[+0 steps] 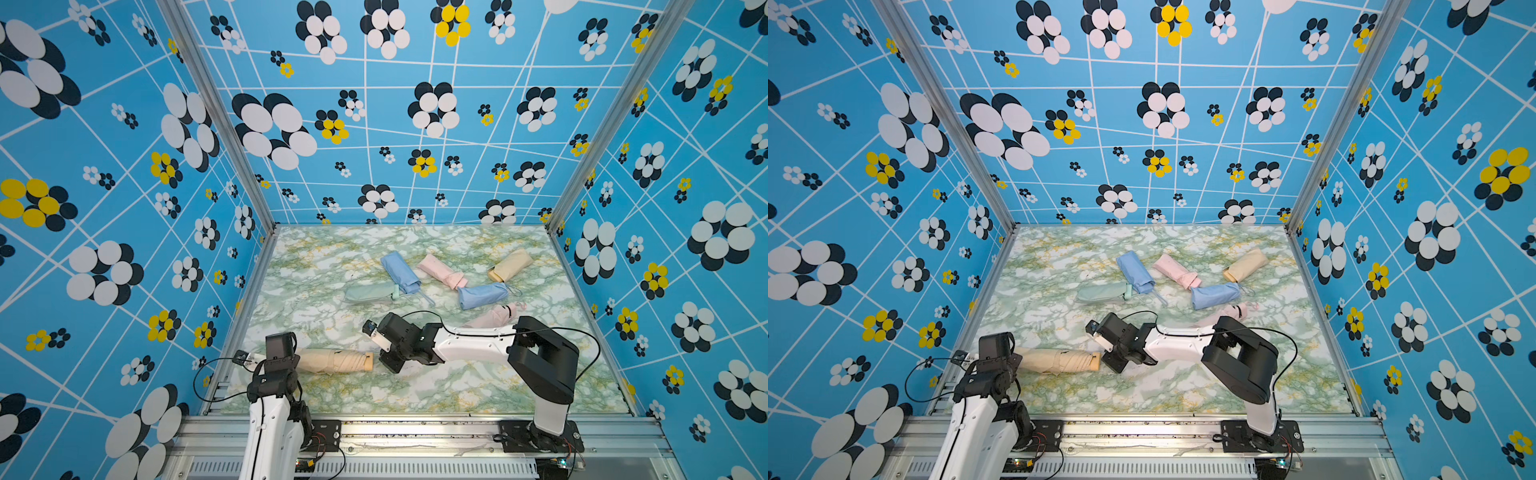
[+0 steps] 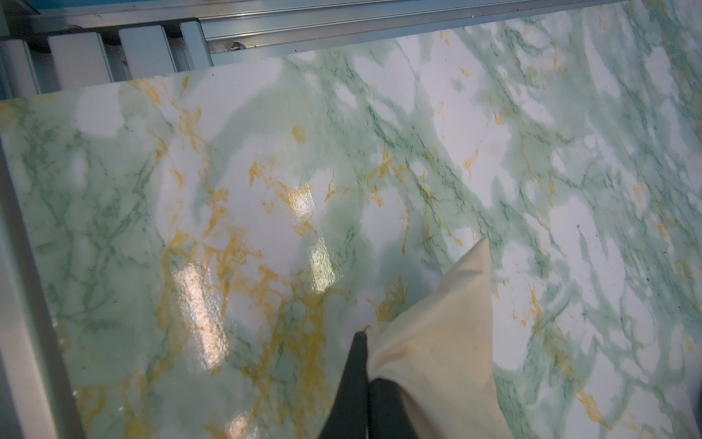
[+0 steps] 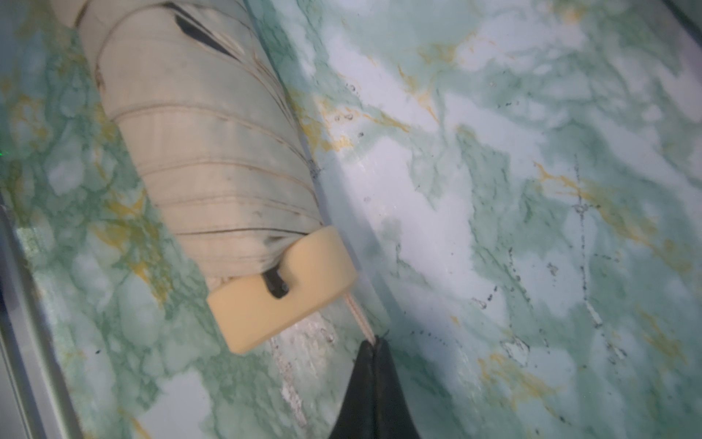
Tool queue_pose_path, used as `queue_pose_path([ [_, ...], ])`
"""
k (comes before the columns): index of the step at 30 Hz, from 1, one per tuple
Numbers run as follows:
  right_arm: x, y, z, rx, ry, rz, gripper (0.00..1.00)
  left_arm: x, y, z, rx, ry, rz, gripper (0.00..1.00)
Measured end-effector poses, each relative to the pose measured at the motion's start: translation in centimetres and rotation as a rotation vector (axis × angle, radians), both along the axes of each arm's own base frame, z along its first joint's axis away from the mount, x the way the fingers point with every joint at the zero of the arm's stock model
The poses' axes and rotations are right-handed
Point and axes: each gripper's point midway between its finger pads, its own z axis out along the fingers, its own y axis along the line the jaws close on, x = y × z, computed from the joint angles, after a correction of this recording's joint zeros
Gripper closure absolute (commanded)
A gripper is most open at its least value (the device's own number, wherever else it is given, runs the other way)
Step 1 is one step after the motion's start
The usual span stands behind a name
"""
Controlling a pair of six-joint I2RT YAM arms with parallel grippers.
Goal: Take umbrellas out of sleeves
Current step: Take out the umbrella from the umbrella sleeve.
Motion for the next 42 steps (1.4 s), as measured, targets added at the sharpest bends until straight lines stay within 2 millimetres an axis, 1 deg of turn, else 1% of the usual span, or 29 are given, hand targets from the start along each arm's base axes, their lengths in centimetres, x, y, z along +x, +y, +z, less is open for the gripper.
queue_pose_path([
  [15, -0.3, -1.7, -0.4, -0.035, -0.01, -0.015, 1.0, -0.1, 0.2, 0.1, 0.009, 0.002, 0.006, 1.0],
  [31, 0.1, -2.0, -0.5, -0.059, -0.043, -0.011, 1.0, 0.2, 0.2, 0.2, 0.014, -0.009, 0.004, 1.0],
  [38, 0.2, -2.7, -0.7, -0.092, -0.056, -0.006, 1.0, 0.5, 0.3, 0.4, 0.019, -0.025, -0.001, 1.0],
  [42, 0.3, -2.9, -0.5, -0.101, -0.068, -0.002, 1.0, 0.5, 0.3, 0.4, 0.02, -0.023, -0.002, 1.0],
])
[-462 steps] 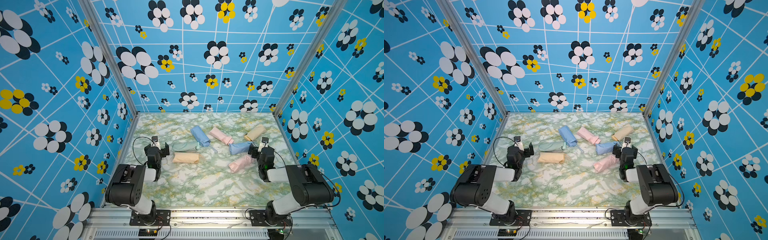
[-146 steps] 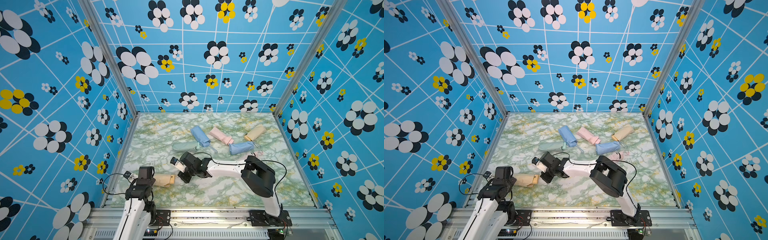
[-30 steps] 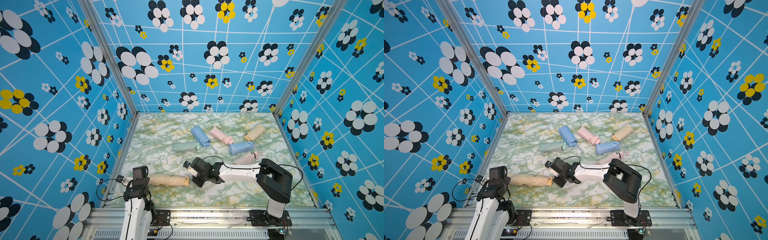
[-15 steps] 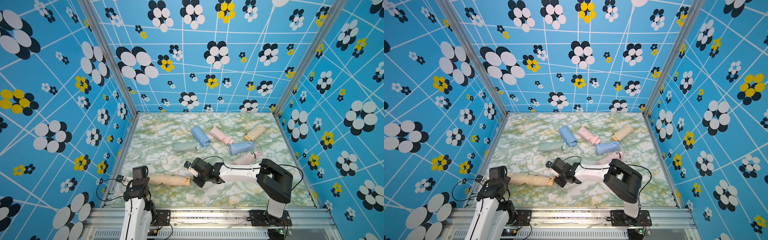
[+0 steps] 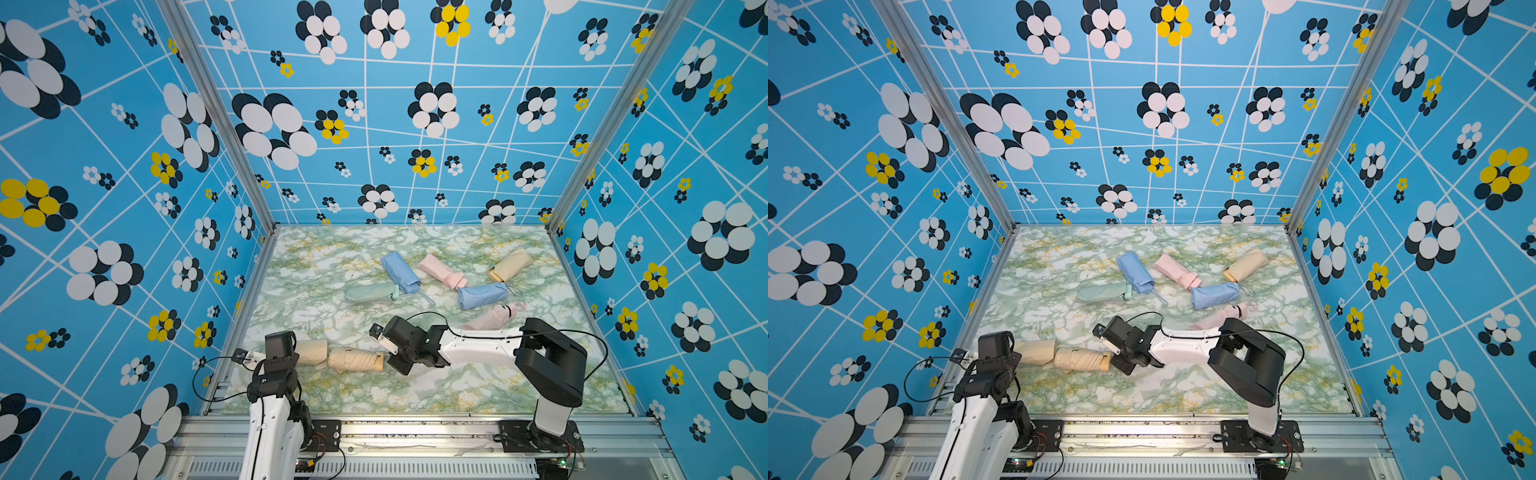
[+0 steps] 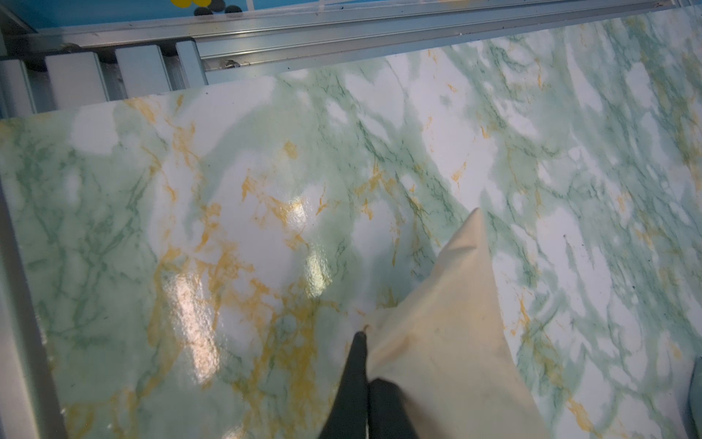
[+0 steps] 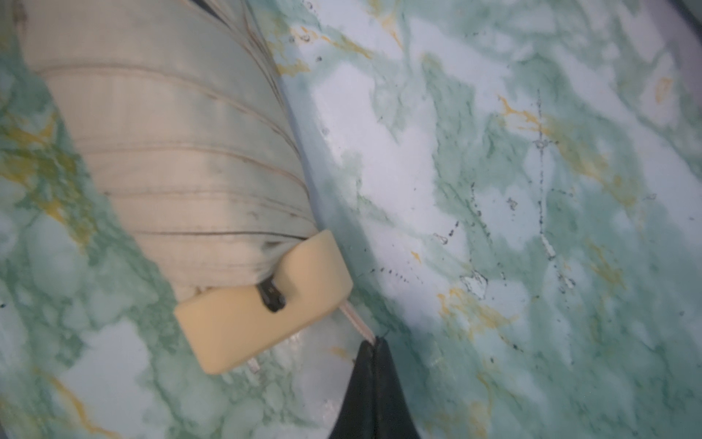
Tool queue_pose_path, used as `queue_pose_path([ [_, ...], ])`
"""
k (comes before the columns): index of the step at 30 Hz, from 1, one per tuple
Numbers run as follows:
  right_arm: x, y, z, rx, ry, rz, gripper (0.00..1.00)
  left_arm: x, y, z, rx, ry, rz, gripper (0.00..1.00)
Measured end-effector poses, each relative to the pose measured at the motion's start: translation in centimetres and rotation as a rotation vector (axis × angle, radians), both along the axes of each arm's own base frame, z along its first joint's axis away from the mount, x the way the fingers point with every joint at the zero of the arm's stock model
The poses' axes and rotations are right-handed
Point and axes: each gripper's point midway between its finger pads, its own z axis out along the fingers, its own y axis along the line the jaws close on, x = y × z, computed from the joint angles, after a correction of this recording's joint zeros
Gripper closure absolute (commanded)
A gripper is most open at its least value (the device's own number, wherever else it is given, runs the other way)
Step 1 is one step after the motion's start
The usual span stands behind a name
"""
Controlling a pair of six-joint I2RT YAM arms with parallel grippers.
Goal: Take umbrellas out of sleeves
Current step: Take out the umbrella from the umbrella sleeve.
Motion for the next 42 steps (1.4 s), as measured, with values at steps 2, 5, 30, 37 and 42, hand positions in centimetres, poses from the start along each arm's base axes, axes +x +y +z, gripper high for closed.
queue_pose_path([
  [2, 0.0, -0.1, 0.1, -0.005, -0.005, 0.001, 1.0, 0.0, 0.0, -0.1, -0.001, 0.003, 0.0, 1.0],
  [5, 0.1, -0.2, 0.1, -0.01, -0.01, 0.002, 1.0, -0.1, 0.0, -0.3, -0.001, 0.004, 0.0, 1.0],
  [30, 0.5, 0.1, 2.7, 0.03, -0.053, 0.026, 0.42, 0.4, 0.1, 1.5, 0.014, -0.021, -0.021, 0.3],
  [37, 0.7, 0.5, 5.7, 0.098, -0.09, 0.03, 0.3, 4.3, -0.8, 7.8, 0.004, -0.195, -0.116, 0.16],
  [42, 0.8, 0.6, 7.1, 0.129, -0.108, 0.027, 0.18, 8.3, -1.8, 9.5, -0.023, -0.178, -0.248, 0.01],
])
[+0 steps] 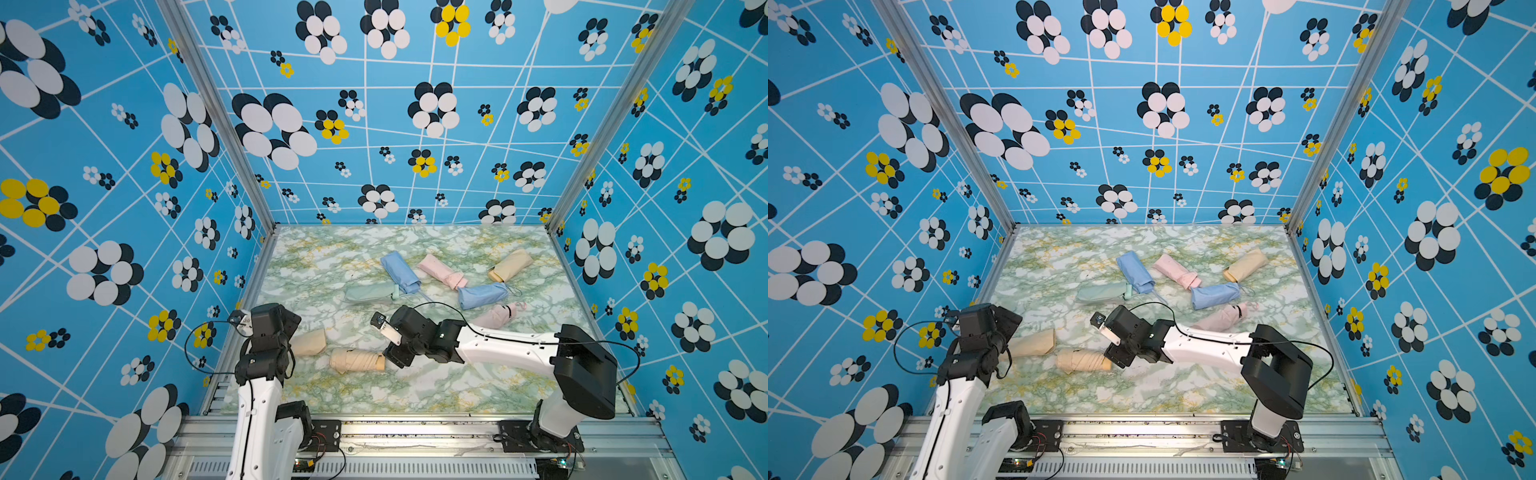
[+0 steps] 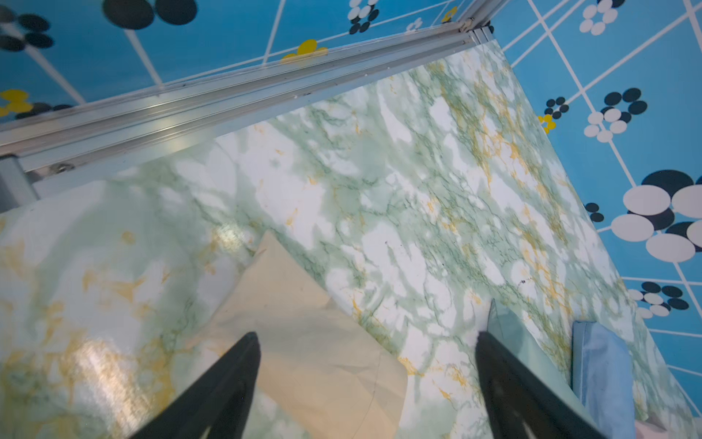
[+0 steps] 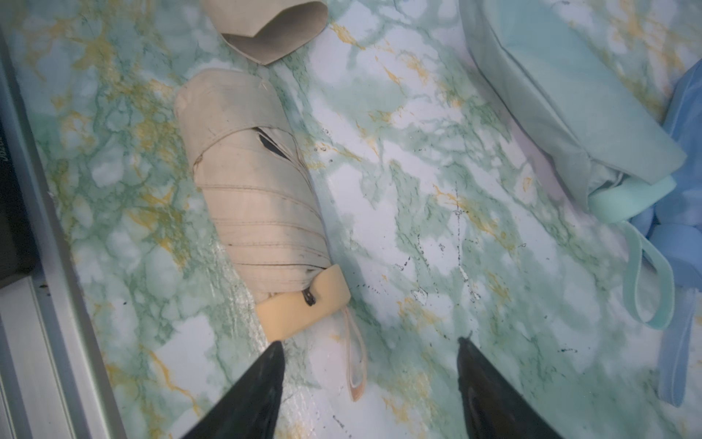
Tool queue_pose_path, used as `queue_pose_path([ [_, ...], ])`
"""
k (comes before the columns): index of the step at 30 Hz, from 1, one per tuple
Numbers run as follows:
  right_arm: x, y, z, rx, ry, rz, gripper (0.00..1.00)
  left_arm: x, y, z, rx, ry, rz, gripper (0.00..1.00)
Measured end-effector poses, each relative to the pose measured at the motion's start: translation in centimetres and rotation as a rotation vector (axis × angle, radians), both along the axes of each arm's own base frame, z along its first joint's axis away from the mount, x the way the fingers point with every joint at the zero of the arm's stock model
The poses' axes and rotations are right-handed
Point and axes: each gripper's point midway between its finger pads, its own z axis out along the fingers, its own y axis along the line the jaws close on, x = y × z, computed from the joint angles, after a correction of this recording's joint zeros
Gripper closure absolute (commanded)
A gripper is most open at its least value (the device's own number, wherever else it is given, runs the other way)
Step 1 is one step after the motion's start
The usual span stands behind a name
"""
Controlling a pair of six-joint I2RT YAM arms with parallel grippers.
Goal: Take umbrellas out of sleeves
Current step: Take out the umbrella from the umbrella sleeve.
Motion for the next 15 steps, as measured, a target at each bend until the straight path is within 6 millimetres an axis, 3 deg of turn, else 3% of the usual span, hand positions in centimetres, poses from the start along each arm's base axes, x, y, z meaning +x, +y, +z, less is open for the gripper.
queue_pose_path([
  [5, 0.1, 0.1, 0.6, 0.024, -0.009, -0.005, 0.01, 3.6, -1.3, -1.8, -0.054, 0.065, -0.122, 0.01],
  [11, 0.1, -0.4, 1.0, 0.037, -0.015, -0.028, 0.01, 6.4, -2.8, -6.5, -0.149, 0.221, -0.227, 0.01],
  [15, 0.2, -0.9, 1.3, 0.042, -0.029, -0.046, 0.01, 8.0, -3.7, -8.6, -0.198, 0.287, -0.285, 0.01],
])
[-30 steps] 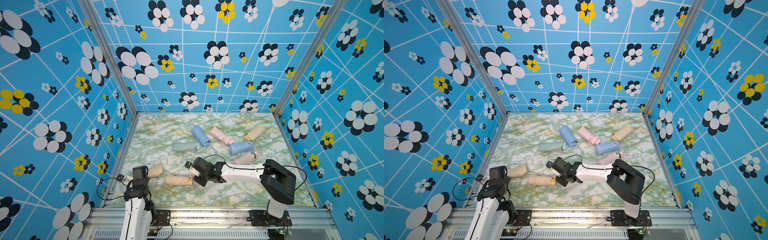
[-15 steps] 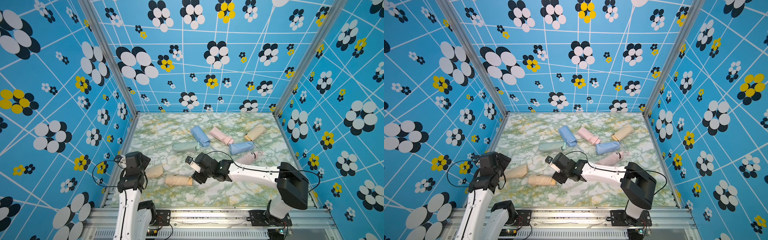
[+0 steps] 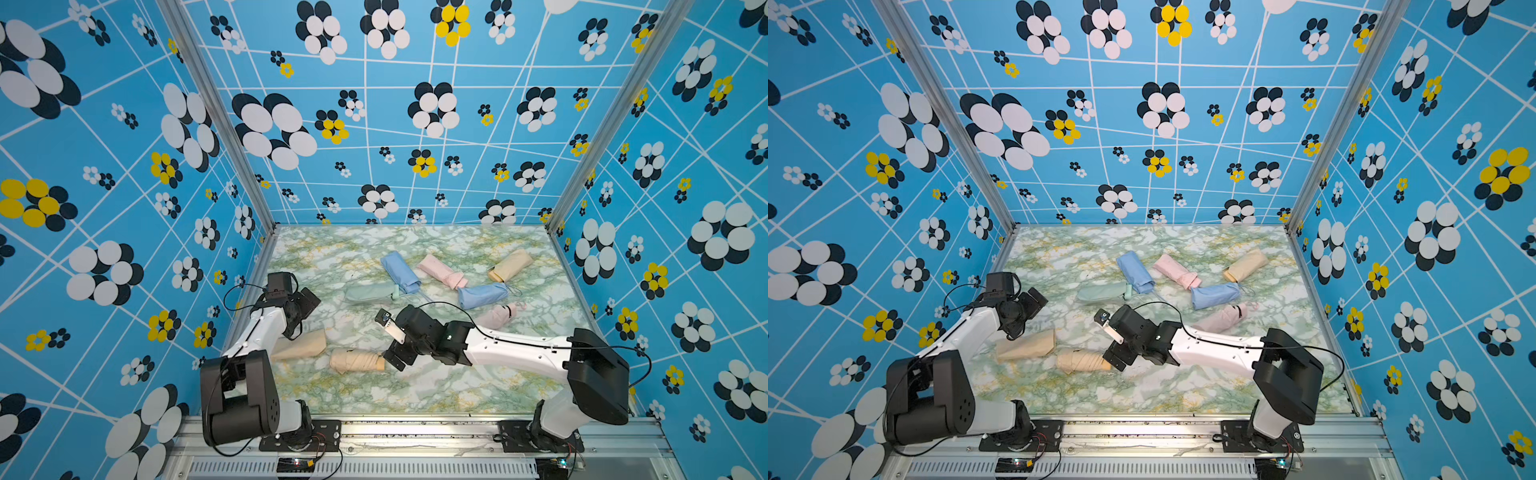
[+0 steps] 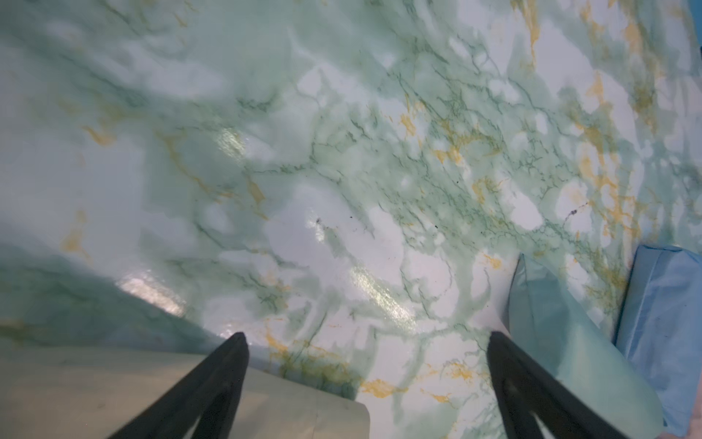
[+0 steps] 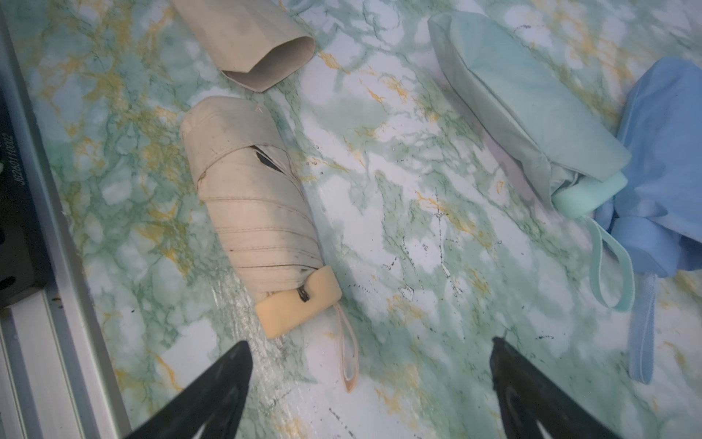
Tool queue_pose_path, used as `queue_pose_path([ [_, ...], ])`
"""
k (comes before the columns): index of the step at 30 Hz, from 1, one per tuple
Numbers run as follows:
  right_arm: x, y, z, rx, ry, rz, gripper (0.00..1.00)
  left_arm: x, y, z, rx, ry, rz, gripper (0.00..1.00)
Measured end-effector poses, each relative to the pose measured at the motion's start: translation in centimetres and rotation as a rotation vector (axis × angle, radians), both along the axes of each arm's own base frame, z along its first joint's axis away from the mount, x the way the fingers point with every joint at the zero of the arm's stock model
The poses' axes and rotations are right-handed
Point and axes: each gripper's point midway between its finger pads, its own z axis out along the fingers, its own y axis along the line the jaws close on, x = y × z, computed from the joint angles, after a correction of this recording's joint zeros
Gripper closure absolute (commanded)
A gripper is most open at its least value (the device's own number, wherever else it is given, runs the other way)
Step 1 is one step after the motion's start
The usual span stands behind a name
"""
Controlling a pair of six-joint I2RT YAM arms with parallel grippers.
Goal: Take umbrellas out of sleeves
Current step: Take out the umbrella from the umbrella sleeve.
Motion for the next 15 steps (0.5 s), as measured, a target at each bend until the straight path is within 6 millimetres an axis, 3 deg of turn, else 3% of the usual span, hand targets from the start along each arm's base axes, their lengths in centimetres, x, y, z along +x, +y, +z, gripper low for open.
queue_pose_path([
  [7, 0.0, -1.1, 0.6, 0.012, -0.017, -0.025, 0.01, 0.9, -1.7, -2.5, -0.067, 0.073, -0.072, 0.01],
  [15, 0.4, -1.8, 0.5, 0.006, -0.023, -0.043, 0.01, 0.8, -2.1, -2.8, -0.084, 0.063, -0.078, 0.01],
])
